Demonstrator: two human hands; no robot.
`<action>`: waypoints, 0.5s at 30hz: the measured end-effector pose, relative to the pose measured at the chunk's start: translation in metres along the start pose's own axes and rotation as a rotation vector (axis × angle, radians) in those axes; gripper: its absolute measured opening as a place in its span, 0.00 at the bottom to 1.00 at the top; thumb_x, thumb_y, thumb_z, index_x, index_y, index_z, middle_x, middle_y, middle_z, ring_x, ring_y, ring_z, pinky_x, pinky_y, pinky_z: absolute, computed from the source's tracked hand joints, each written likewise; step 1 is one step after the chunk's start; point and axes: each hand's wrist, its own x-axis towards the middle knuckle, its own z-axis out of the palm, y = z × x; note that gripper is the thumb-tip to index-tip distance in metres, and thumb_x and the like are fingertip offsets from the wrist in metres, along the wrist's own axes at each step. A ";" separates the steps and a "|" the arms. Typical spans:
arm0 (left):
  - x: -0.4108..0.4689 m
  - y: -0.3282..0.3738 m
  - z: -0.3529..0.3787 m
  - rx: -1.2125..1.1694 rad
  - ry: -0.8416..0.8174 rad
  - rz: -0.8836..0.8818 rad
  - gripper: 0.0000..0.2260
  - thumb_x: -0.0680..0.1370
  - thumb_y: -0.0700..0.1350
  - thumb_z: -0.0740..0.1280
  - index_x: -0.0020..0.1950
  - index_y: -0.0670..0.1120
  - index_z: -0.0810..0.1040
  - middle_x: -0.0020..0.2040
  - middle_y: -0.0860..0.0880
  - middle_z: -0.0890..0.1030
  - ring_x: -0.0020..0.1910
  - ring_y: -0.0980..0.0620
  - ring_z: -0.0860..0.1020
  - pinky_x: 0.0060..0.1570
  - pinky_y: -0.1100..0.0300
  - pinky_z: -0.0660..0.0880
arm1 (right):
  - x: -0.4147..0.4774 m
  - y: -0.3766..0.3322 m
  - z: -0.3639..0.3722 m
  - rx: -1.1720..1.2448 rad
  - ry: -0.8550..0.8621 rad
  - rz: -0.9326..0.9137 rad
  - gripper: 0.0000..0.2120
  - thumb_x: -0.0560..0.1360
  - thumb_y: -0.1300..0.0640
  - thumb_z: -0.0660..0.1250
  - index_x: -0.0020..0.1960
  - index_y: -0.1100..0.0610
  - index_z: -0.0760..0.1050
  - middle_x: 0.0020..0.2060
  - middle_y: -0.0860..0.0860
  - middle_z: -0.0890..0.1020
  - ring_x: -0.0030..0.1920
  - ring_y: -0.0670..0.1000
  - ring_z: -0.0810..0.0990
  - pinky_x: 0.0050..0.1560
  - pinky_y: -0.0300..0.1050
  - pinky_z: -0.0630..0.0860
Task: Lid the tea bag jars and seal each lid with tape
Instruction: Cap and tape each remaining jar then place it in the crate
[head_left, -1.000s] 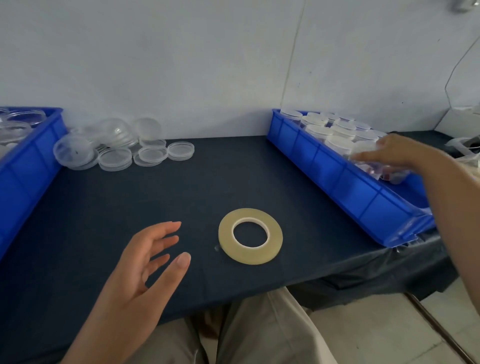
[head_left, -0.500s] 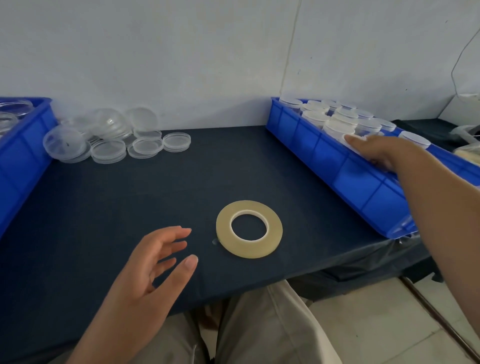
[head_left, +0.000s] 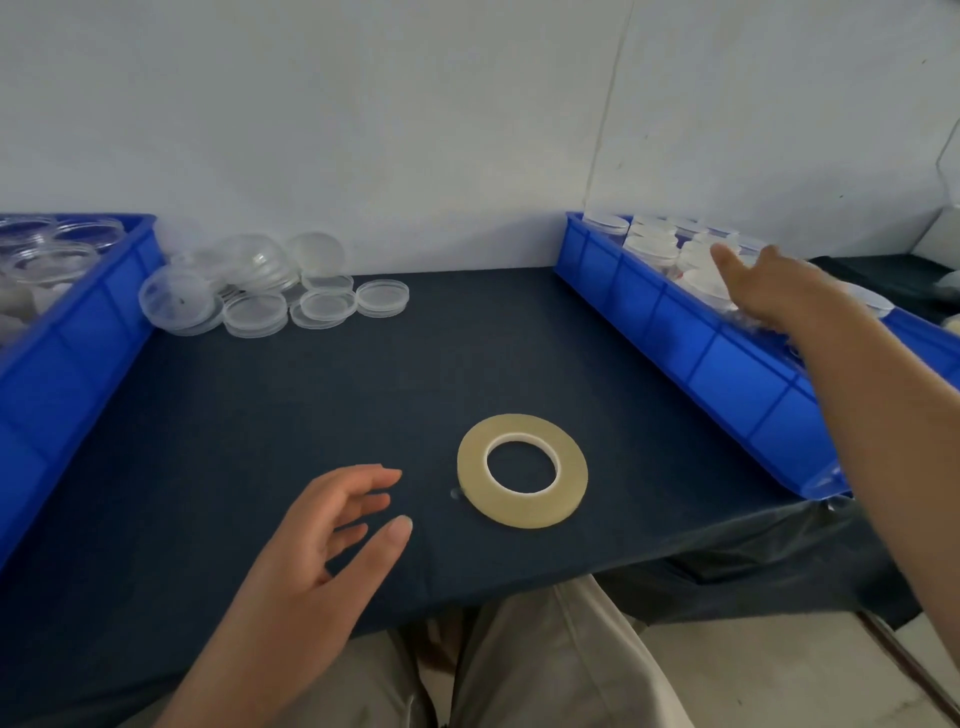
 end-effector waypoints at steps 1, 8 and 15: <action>0.001 -0.001 0.000 0.016 0.001 -0.001 0.18 0.74 0.64 0.68 0.64 0.73 0.76 0.67 0.66 0.79 0.68 0.66 0.77 0.64 0.58 0.76 | -0.011 -0.005 -0.005 -0.048 0.078 -0.067 0.49 0.77 0.21 0.40 0.82 0.56 0.60 0.68 0.65 0.78 0.65 0.68 0.78 0.58 0.63 0.75; 0.001 -0.002 0.001 0.087 0.009 0.014 0.19 0.75 0.68 0.66 0.66 0.71 0.74 0.68 0.68 0.76 0.69 0.67 0.75 0.66 0.62 0.74 | -0.177 -0.062 0.021 0.571 -0.042 -0.647 0.14 0.79 0.33 0.63 0.55 0.39 0.79 0.42 0.42 0.84 0.43 0.45 0.84 0.45 0.45 0.79; -0.001 0.010 -0.011 0.149 0.058 0.046 0.17 0.78 0.67 0.66 0.66 0.68 0.76 0.63 0.68 0.80 0.63 0.66 0.79 0.59 0.63 0.78 | -0.327 -0.089 0.124 1.132 -0.608 -0.828 0.22 0.81 0.44 0.67 0.38 0.60 0.74 0.31 0.55 0.77 0.32 0.53 0.74 0.36 0.45 0.73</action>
